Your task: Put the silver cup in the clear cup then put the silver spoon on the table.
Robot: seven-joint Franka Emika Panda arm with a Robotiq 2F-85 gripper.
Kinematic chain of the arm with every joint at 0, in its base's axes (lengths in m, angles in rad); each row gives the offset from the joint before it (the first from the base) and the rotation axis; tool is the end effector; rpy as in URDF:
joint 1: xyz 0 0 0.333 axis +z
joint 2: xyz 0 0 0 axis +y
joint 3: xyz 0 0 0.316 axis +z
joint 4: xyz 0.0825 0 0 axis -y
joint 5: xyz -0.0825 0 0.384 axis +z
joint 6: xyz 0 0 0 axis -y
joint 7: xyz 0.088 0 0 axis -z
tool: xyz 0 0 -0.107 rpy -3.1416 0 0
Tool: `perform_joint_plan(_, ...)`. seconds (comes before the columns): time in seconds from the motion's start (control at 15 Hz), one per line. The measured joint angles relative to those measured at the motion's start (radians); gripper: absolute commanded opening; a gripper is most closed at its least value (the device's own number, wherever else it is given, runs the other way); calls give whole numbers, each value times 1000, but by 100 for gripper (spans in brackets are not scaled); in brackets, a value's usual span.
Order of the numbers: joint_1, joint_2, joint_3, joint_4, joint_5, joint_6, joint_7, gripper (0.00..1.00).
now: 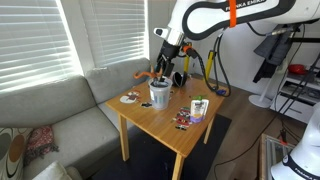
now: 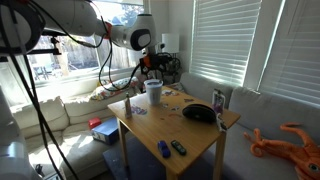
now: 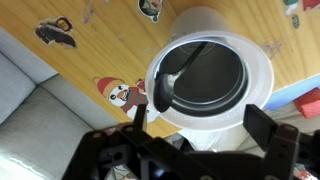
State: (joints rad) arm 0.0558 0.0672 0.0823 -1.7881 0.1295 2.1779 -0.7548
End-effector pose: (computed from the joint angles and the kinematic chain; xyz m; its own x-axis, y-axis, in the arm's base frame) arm 0.6063 0.0879 0.5410 0.6220 0.7163 0.3161 0.7229 -0.6805 0.1197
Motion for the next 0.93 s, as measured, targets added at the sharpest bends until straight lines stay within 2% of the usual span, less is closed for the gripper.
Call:
perform_joint_plan(0.13, -9, 24, -1, 10, 32, 15, -33, 100)
perform_joint_plan(0.2, -12, 36, -1, 18, 48, 15, -47, 96)
perform_joint_plan(0.27, -14, 46, -1, 27, 60, 15, -59, 74)
perform_joint_plan(0.4, -14, 64, 1, 45, 74, 15, -74, 68)
perform_joint_plan(0.87, -16, 91, 3, 89, 79, 15, -85, 18)
perform_joint_plan(0.93, -16, 92, 3, 93, 79, 15, -85, 39)
